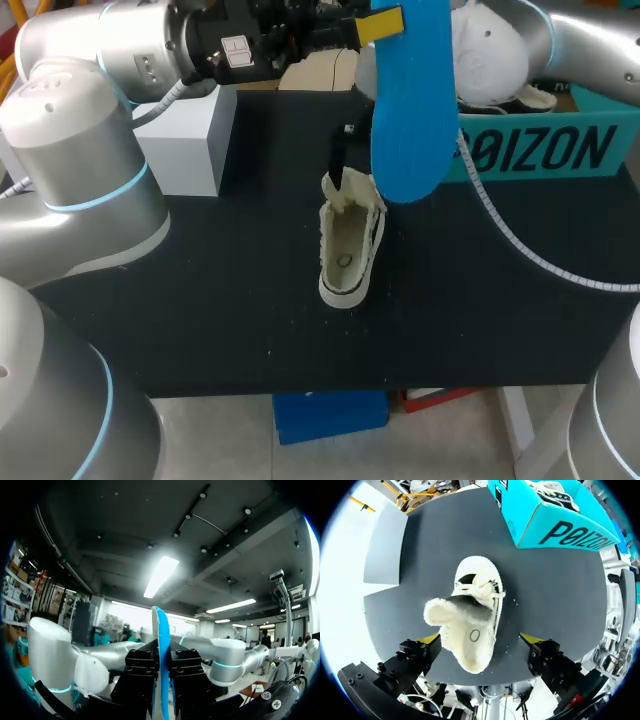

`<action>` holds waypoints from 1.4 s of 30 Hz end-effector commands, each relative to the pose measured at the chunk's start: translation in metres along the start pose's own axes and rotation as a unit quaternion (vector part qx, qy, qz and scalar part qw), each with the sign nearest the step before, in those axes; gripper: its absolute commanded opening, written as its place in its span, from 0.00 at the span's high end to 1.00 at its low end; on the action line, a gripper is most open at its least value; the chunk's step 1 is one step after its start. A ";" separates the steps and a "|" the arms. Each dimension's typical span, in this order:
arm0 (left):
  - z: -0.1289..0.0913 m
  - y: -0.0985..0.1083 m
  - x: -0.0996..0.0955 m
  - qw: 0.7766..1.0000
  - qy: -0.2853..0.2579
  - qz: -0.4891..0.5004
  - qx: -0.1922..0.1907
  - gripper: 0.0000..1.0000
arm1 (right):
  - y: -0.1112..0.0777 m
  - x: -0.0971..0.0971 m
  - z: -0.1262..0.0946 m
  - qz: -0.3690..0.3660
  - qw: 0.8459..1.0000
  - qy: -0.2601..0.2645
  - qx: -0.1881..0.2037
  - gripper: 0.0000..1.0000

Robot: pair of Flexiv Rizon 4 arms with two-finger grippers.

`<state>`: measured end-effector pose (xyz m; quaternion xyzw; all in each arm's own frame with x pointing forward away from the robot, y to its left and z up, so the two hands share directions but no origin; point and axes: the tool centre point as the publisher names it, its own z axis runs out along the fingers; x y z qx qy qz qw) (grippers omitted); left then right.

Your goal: Take the shoe out of the shoebox, open the shoe tongue, remove and reinsert the insole, then place the shoe into the shoebox

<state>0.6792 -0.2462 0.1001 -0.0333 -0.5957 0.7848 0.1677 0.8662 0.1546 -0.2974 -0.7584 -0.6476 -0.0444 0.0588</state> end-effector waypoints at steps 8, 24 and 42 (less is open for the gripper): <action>0.001 0.001 0.000 1.000 -0.001 0.001 0.000 1.00 | -0.016 -0.019 -0.074 -0.137 0.929 0.327 -0.109 0.00; 0.001 0.001 0.000 1.000 -0.001 0.001 0.000 1.00 | -0.016 -0.019 -0.074 -0.137 0.929 0.327 -0.109 0.00; 0.001 0.001 0.000 1.000 -0.001 0.001 0.000 1.00 | -0.024 -0.036 -0.081 -0.018 0.868 0.493 -0.064 0.00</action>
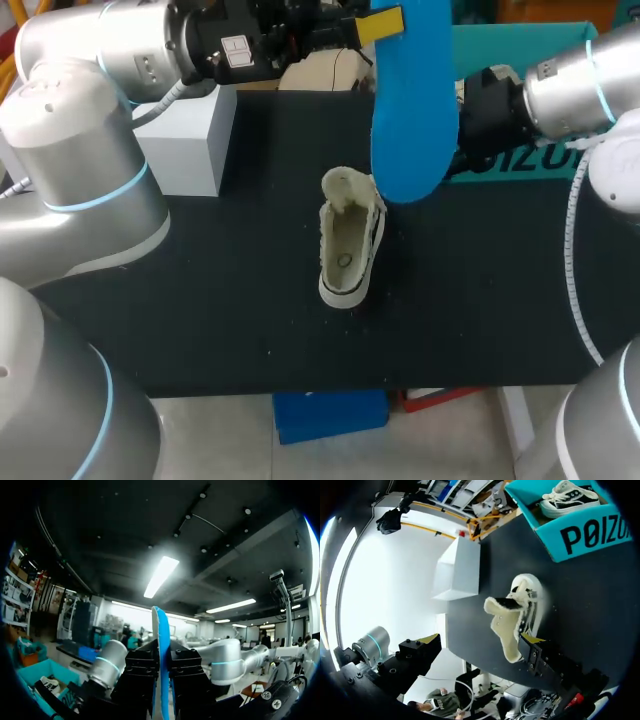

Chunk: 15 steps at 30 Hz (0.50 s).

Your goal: Take the shoe out of the shoebox, open the shoe tongue, remove and reinsert the insole, then place the shoe into the shoebox

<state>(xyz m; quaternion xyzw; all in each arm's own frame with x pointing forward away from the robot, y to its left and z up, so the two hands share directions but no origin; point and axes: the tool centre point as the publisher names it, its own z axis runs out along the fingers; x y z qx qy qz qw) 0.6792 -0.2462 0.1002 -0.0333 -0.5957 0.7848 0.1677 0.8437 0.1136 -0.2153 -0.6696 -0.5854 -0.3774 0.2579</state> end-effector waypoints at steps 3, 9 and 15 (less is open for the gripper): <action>0.001 0.001 0.000 1.000 -0.001 0.001 0.000 1.00 | -0.007 -0.006 0.003 0.018 0.989 0.149 -0.017 0.00; 0.001 0.001 0.000 1.000 -0.001 0.001 0.000 1.00 | -0.006 -0.002 0.005 0.021 0.983 0.179 -0.025 0.00; 0.001 0.001 0.000 1.000 -0.001 0.001 0.000 1.00 | -0.003 0.002 0.000 0.025 0.977 0.211 -0.029 0.00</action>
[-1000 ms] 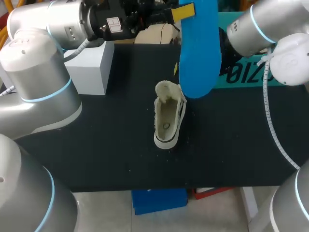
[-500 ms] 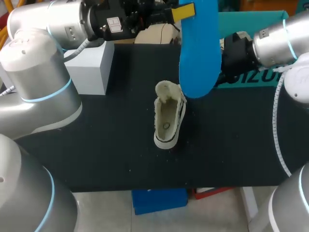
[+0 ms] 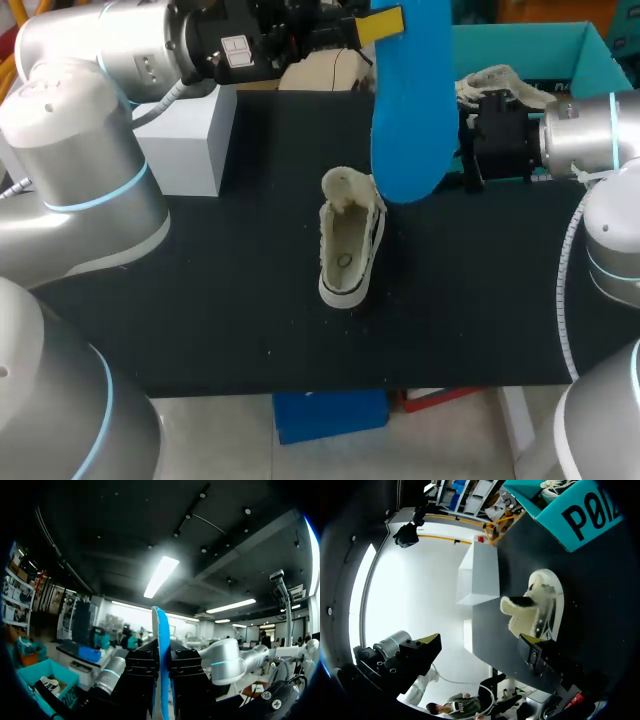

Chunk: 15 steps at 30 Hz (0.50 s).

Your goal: Take the shoe out of the shoebox, open the shoe tongue, remove and reinsert the insole, then place the shoe into the shoebox

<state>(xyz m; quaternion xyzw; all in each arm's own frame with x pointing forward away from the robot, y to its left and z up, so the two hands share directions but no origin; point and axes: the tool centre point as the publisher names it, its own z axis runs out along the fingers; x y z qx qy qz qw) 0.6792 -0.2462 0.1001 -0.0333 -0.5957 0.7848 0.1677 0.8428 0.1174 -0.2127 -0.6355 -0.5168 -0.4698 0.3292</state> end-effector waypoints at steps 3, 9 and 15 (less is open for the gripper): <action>0.001 0.001 0.000 1.000 -0.001 0.001 0.000 1.00 | 0.000 -0.001 -0.005 -0.006 0.996 0.084 -0.006 0.00; 0.001 0.001 0.000 1.000 -0.001 0.001 0.000 1.00 | 0.002 -0.002 -0.011 -0.004 0.995 0.099 -0.010 0.00; 0.001 0.001 0.000 1.000 -0.001 0.001 0.000 1.00 | 0.002 -0.001 -0.013 -0.005 0.994 0.111 -0.003 0.00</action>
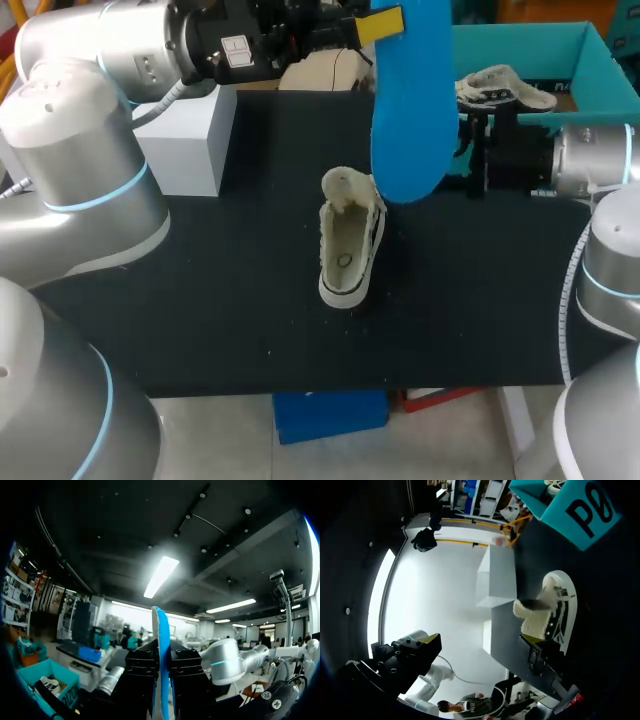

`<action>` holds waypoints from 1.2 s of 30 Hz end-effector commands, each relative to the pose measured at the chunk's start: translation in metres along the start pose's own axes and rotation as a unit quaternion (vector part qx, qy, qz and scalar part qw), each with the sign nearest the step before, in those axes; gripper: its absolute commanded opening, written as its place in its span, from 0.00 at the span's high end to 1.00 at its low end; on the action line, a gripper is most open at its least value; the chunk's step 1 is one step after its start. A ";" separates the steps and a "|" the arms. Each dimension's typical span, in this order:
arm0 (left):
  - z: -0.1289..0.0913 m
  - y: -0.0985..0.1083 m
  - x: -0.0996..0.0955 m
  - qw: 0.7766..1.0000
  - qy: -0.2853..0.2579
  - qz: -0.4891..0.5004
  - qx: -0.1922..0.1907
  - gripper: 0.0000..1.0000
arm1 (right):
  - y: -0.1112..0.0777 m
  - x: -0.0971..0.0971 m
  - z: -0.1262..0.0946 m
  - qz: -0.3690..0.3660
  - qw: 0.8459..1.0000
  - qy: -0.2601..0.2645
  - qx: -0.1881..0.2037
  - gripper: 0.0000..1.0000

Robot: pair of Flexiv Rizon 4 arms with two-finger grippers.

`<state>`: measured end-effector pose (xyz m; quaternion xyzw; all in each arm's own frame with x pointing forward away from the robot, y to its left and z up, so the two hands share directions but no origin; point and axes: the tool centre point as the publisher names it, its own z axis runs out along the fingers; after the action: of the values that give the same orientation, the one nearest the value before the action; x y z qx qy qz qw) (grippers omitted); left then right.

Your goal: Take the shoe out of the shoebox, open the shoe tongue, remove and reinsert the insole, then place the shoe into the shoebox

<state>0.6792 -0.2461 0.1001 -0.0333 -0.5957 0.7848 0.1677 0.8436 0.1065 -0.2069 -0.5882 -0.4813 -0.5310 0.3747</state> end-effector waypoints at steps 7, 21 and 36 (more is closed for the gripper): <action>0.001 0.004 0.003 0.991 -0.015 0.110 -0.071 1.00 | -0.001 -0.003 -0.002 -0.004 1.000 0.015 0.001 0.00; -0.020 0.067 -0.017 0.939 -0.010 0.259 -0.226 1.00 | -0.001 -0.003 -0.002 -0.004 1.000 0.015 0.001 0.00; -0.030 0.102 -0.035 0.931 -0.001 0.275 -0.239 1.00 | -0.001 -0.003 -0.002 -0.004 1.000 0.015 0.001 0.00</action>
<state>0.6965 -0.2502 -0.0094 -0.2341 -0.7322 0.6360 -0.0681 0.8419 0.1035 -0.2082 -0.5777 -0.4794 -0.5396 0.3812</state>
